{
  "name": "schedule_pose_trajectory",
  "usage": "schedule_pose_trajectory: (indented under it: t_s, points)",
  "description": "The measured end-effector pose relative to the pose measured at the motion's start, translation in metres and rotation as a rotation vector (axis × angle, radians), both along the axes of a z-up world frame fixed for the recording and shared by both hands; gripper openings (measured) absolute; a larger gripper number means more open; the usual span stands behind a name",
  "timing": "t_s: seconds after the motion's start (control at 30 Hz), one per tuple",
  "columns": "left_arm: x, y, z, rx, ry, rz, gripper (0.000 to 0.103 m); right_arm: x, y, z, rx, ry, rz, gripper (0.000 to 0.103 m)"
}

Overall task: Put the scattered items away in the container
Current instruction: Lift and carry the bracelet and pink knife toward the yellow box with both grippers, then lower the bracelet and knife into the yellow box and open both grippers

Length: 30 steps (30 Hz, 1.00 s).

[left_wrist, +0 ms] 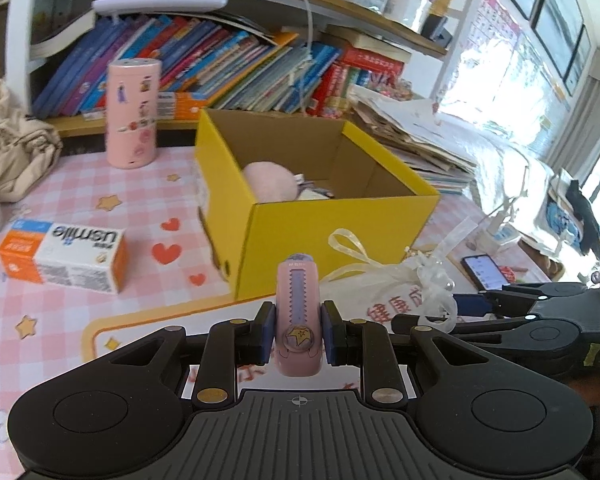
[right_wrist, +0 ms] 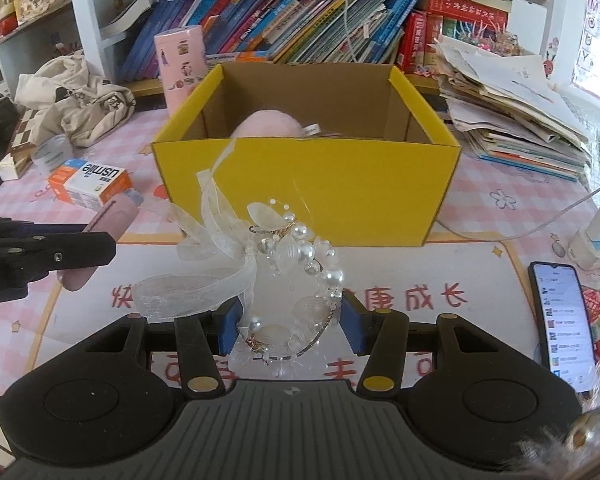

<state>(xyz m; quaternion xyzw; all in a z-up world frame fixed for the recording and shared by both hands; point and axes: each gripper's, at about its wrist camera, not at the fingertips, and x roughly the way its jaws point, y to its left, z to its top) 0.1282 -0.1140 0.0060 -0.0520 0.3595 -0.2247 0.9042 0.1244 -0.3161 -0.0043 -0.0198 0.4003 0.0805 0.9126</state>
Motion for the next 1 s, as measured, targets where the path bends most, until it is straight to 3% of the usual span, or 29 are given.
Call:
schedule_pose_trajectory:
  t_s: [0.33,0.63,1.0]
  points:
    - [0.019,-0.031,0.025,-0.005,-0.099,-0.044,0.023,0.014,-0.027,0.028,0.001,-0.107,0.001,0.048]
    - [0.045,-0.039,0.044,-0.008,-0.157,0.031,0.023,0.054,-0.034,0.055,0.005,-0.223,0.083,0.048]
    - [0.089,-0.048,0.044,0.03,-0.154,0.096,0.023,0.12,-0.039,0.054,-0.003,-0.228,0.181,0.048]
